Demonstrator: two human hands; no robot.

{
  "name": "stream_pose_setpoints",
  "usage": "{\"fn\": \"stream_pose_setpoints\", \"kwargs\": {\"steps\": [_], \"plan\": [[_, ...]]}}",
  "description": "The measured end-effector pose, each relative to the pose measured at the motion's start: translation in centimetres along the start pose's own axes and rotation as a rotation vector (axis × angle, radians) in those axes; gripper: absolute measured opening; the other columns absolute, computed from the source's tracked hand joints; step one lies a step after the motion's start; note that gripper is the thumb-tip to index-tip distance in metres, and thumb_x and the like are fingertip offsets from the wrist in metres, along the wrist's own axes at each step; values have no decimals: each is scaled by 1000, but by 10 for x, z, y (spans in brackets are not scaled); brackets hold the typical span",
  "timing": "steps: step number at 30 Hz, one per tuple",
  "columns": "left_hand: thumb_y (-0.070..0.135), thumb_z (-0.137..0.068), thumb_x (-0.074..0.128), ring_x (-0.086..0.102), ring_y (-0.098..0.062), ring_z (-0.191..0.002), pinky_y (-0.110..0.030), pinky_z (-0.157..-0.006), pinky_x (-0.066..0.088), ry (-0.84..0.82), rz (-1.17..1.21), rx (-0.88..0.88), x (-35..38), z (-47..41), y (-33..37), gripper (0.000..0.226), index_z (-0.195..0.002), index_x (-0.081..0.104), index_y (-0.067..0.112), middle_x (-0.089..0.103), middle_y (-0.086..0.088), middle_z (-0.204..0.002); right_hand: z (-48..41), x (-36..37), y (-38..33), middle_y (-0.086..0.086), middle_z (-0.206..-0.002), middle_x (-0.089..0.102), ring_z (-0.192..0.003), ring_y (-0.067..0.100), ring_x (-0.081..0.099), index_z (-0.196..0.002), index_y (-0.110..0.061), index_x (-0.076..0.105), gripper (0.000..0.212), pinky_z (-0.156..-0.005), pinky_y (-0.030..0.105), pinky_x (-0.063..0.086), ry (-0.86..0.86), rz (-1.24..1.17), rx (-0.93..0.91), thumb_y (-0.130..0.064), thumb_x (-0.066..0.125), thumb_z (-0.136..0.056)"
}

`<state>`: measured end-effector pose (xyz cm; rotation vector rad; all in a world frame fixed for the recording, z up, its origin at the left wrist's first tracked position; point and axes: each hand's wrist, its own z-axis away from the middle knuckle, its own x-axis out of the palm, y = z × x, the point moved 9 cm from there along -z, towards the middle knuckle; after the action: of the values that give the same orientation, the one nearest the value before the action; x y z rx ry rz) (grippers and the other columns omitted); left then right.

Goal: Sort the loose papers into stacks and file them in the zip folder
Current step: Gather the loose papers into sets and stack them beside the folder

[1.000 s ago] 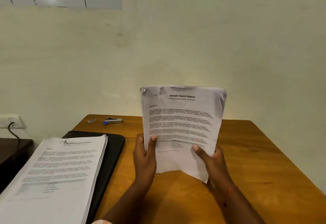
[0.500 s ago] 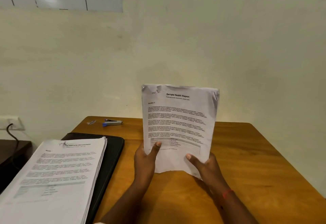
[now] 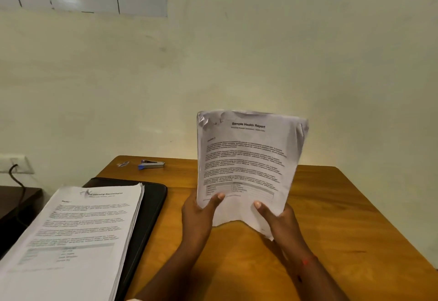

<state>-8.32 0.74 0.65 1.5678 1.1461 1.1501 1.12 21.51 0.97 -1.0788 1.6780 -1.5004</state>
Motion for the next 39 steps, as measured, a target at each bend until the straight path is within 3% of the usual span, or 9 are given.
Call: {"fn": "stream_pose_setpoints", "kwargs": {"steps": [5, 11, 19, 23, 25, 28, 31, 36, 39], "plan": [[26, -82, 83, 73, -12, -98, -36, -78, 64, 2, -95, -24, -5, -7, -20, 37, -114, 66, 33, 75, 7, -111, -2, 3, 21, -10, -119, 73, -105, 7, 70, -128, -31, 61, 38, -82, 28, 60, -64, 94, 50, -34, 70, -92], [24, -83, 83, 74, -17, -96, -36, -77, 64, -26, -74, -63, -6, -11, -19, 36, -113, 65, 30, 74, 6, -110, -2, -1, 1, -16, -118, 71, -104, 3, 69, -129, -35, 57, 36, -76, 24, 59, -74, 121, 1, -39, 63, -94], [22, -80, 86, 73, -24, -105, -51, -93, 58, -341, -121, -273, -5, 29, -25, 46, -123, 69, 17, 75, -5, -119, -21, -31, -14, -3, -118, 72, -105, 17, 71, -124, -23, 61, 24, -92, 45, 57, 36, 158, 4, -24, 61, -100], [36, -73, 90, 72, -26, -109, -52, -95, 57, -423, -149, -323, -23, 76, -24, 63, -128, 66, 17, 74, -3, -122, -7, -32, -5, 2, -116, 73, -100, 18, 72, -118, -18, 62, 20, -87, 41, 59, 20, 162, 65, -14, 62, -99], [33, -77, 88, 71, -25, -111, -50, -96, 57, -438, -167, -338, -34, 98, -20, 57, -128, 68, 18, 74, -1, -122, 9, -27, -2, 1, -114, 73, -99, 19, 73, -117, -17, 61, 19, -83, 39, 60, 9, 156, 84, -14, 61, -99], [31, -84, 82, 72, -16, -107, -38, -92, 59, -446, -238, -353, -44, 118, -9, 44, -125, 69, 23, 74, 5, -120, 31, -22, 4, 1, -115, 72, -100, 21, 72, -117, -18, 59, 18, -84, 44, 61, 20, 163, 85, -14, 60, -100], [37, -92, 70, 74, -4, -91, -21, -70, 60, -403, -331, -357, -50, 113, 14, 30, -120, 65, 27, 75, 10, -111, 47, -18, 3, 4, -114, 73, -100, 23, 73, -114, -15, 60, 16, -85, 49, 60, 18, 157, 67, -10, 60, -99], [41, -103, 54, 76, -16, -83, -27, -53, 59, -233, -231, -478, -55, 76, 42, 29, -123, 62, 20, 76, 0, -107, 74, 3, -3, 5, -113, 74, -97, 23, 74, -115, -11, 59, 17, -76, 39, 62, -47, 93, 79, -9, 61, -98], [45, -103, 52, 74, -25, -92, -39, -70, 62, -122, -193, -549, -58, 64, 33, 35, -125, 60, 18, 74, -4, -107, 83, 13, -8, 7, -116, 73, -100, 27, 73, -119, -11, 58, 20, -83, 47, 61, -57, 38, 77, -9, 60, -99]]}}
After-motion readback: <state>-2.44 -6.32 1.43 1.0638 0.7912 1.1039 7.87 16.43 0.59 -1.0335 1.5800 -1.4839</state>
